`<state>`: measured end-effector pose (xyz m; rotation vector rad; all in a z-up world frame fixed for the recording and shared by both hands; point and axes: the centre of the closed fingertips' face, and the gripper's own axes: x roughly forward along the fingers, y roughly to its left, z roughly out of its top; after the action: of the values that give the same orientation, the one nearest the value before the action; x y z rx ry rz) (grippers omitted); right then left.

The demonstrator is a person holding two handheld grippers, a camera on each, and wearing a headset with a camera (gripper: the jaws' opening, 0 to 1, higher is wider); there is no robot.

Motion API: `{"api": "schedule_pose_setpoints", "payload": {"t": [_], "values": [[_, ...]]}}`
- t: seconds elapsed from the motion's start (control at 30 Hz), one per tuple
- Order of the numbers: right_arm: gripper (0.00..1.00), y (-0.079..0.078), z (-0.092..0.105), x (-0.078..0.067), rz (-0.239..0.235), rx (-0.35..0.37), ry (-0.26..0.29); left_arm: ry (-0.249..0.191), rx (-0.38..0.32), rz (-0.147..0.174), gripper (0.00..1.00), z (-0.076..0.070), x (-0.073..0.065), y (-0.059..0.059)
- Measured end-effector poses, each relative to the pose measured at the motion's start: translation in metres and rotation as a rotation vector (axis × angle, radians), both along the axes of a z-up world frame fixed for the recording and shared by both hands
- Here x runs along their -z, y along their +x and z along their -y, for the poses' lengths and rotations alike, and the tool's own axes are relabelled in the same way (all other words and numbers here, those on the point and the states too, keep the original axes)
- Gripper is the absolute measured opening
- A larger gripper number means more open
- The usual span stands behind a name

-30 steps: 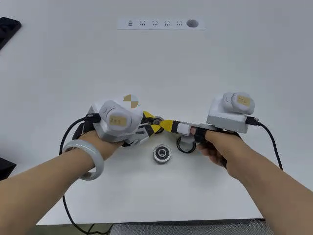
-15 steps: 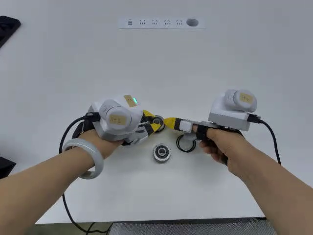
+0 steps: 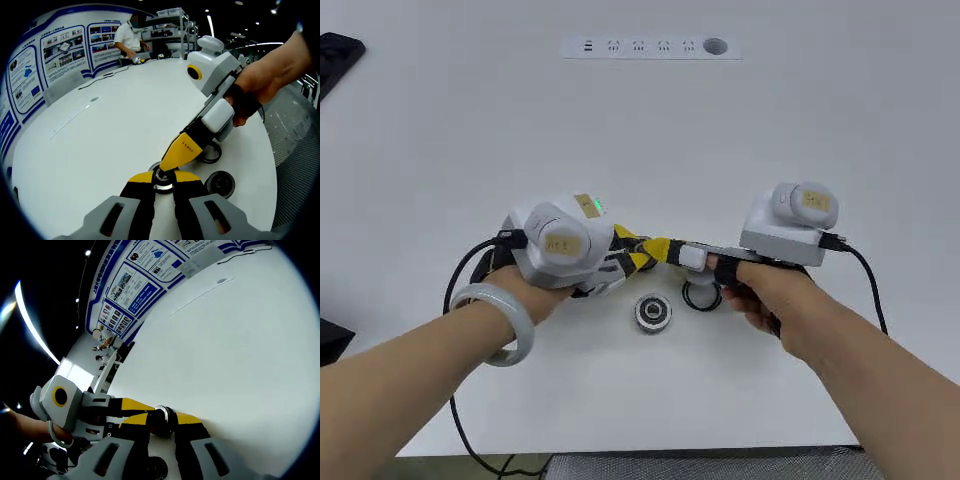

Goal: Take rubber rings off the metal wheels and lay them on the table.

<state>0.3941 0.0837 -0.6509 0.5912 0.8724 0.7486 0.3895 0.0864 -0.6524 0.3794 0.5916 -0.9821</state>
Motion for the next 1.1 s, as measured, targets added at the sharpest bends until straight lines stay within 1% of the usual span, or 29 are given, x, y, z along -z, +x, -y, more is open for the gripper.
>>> {"api": "schedule_pose_setpoints", "payload": {"t": [0.07,0.23,0.33,0.7,0.83,1.0,1.1], "values": [[0.22,0.0002,-0.0015,0.0020,-0.005,-0.003,-0.001,-0.002,-0.001,0.000,0.13,-0.0002,0.0001,-0.0001],[0.20,-0.0020,-0.0005,0.0012,-0.010,-0.010,0.003,-0.001,-0.001,0.001,0.13,-0.0002,0.0000,-0.0003],[0.21,-0.0038,0.0005,-0.0015,-0.002,-0.016,0.001,-0.002,-0.001,0.001,0.13,-0.0001,0.0000,-0.0003],[0.21,-0.0082,0.0030,-0.0047,0.014,-0.034,-0.011,-0.004,-0.004,0.001,0.13,-0.0002,0.0004,-0.0005],[0.21,-0.0092,0.0034,-0.0063,0.006,-0.032,0.004,-0.004,-0.003,0.001,0.13,-0.0002,0.0006,-0.0007],[0.19,-0.0092,0.0051,-0.0057,0.002,-0.031,0.000,-0.004,-0.005,0.002,0.13,-0.0001,0.0008,-0.0007],[0.11,-0.0095,0.0060,-0.0058,-0.005,-0.031,0.004,-0.004,-0.004,0.002,0.13,-0.0001,0.0008,-0.0008]]}}
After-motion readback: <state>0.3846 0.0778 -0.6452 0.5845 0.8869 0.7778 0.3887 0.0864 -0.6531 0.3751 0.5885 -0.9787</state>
